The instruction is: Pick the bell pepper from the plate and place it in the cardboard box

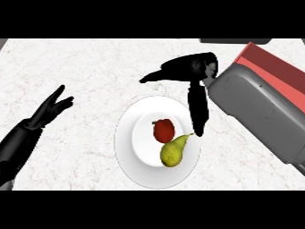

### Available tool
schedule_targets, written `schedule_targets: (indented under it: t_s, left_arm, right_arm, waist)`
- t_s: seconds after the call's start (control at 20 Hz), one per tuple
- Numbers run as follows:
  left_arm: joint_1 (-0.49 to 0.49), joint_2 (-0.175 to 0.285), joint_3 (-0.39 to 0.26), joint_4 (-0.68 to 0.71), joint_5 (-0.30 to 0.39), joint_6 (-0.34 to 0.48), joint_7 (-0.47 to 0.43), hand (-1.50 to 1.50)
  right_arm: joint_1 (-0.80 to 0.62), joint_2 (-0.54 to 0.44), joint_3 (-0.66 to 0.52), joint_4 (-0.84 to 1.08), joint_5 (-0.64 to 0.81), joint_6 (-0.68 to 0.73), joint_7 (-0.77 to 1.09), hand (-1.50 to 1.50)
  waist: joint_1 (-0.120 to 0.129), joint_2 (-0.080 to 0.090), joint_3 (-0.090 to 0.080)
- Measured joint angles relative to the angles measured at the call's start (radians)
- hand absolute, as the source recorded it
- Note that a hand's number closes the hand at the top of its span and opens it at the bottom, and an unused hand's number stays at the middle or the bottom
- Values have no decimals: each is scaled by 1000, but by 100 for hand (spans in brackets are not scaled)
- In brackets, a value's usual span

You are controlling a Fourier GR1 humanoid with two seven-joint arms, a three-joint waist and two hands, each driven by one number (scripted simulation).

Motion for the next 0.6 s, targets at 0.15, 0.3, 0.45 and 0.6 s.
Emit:
schedule_targets:
  t_s: [0.15, 0.3, 0.45, 0.6]
  left_arm:
    - [-74, -27, 4, 60, 7, -19, 4, 0]
    - [-133, -61, -1, 129, -4, -29, 0, 0]
    - [-169, -84, 10, 193, -6, -47, -16, 0]
    - [-202, -102, 19, 224, -13, -57, -4, 0]
  right_arm:
    - [-94, 66, 25, 100, 14, 68, 17, -150]
    - [-162, 137, 40, 194, 28, 105, 37, -150]
    - [-190, 198, 56, 266, 50, 127, 55, -150]
    - [-225, 246, 46, 344, 63, 147, 67, -150]
  waist:
    - [2, -6, 1]
    - [-3, -11, 2]
    - [-8, -17, 3]
    - [-9, -21, 4]
